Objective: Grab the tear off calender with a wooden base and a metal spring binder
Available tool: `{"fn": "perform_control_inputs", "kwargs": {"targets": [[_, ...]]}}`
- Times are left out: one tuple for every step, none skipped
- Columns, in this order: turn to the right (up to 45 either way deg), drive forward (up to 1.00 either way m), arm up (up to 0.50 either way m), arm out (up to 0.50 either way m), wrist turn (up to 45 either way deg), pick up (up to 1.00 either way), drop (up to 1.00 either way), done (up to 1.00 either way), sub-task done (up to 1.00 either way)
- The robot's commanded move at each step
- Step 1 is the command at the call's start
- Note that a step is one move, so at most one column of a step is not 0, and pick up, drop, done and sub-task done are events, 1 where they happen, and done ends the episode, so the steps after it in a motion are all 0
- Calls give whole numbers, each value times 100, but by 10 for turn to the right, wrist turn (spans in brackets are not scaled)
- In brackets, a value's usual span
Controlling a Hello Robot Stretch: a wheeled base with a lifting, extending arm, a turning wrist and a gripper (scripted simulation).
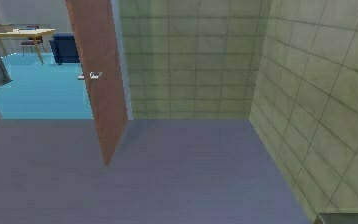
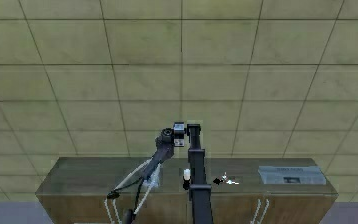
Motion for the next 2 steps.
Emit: {"fn": "perform_control_inputs", "kwargs": {"targets": [[0,0,0,0,450,0,0,0,0],[0,0,0,0,450,0,0,0,0]]}}
